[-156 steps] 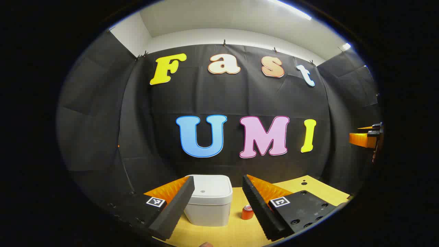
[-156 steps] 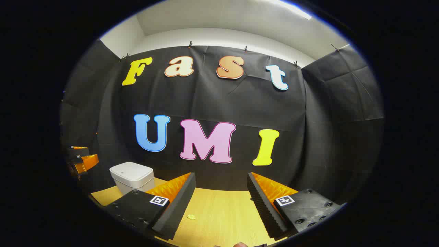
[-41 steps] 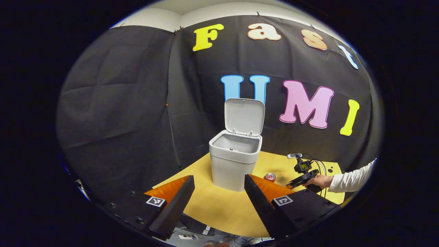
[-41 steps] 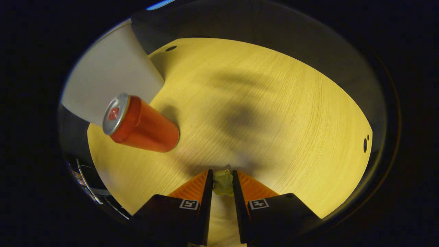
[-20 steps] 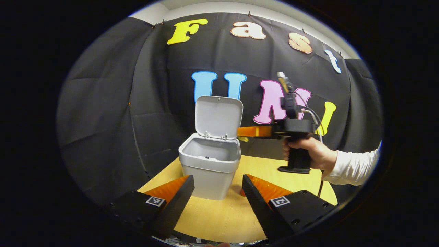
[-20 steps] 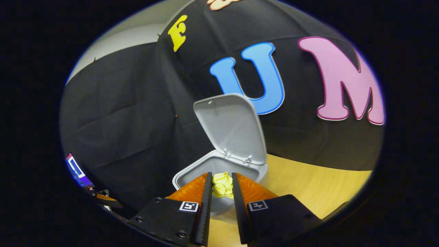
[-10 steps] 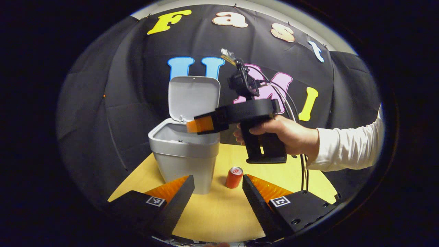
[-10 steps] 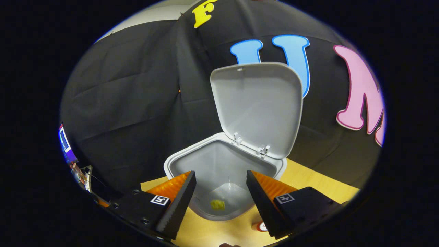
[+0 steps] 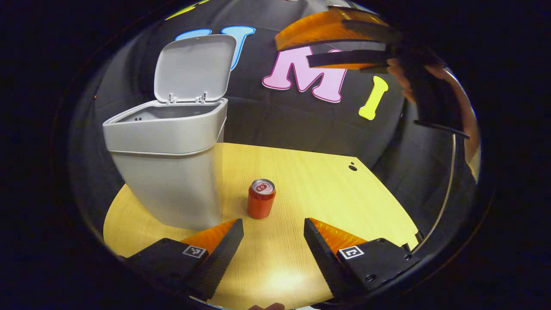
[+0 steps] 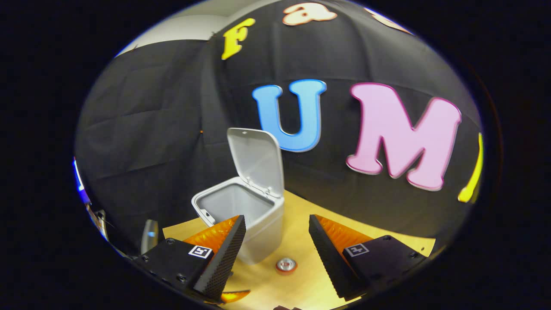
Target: Press the lid of the desktop garbage bin to open it, pick up the crumpled paper on the desktop and throw it into the bin, then pick up the pop can on the desktop and drop it into the bin, and finally close the garbage bin lid.
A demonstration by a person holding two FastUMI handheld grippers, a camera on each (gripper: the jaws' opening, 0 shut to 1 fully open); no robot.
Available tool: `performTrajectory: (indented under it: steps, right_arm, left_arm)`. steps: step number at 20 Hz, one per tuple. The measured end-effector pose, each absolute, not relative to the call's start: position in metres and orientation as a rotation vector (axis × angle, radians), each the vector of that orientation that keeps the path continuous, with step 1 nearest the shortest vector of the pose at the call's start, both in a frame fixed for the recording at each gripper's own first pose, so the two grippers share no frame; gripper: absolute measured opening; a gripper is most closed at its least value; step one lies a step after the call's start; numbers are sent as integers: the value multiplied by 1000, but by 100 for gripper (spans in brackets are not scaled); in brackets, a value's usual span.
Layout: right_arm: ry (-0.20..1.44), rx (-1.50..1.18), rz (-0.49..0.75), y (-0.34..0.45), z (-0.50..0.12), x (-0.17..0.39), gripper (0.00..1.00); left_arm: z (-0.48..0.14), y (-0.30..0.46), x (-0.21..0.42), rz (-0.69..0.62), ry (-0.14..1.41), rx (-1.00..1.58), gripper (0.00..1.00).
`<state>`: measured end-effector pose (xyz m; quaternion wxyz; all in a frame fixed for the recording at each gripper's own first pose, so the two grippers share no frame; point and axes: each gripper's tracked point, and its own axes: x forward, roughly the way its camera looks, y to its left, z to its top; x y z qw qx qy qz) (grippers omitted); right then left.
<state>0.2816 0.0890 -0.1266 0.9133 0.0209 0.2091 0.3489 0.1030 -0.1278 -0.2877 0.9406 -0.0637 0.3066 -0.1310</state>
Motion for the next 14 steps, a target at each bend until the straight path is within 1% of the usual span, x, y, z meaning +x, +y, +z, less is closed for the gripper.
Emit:
performTrajectory:
  steps: [5,7,11,13,14]
  right_arm:
    - [476,78,534,-7,-122,277,95]
    - [477,78,477,-35,-118,272,98]
    - [494,81,407,-69,-115,261,98]
    - [508,92,384,-78,-117,256,98]
    - [516,95,374,-82,-119,254,98]
  left_arm:
    - [-333,-143,157,-277,646,-51,96]
    - [-346,-147,176,-255,645,-62,96]
    - [-376,-135,201,-192,667,-59,96]
    - [-389,-135,213,-190,685,-66,96]
    - [-395,-138,215,-189,696,-63,93]
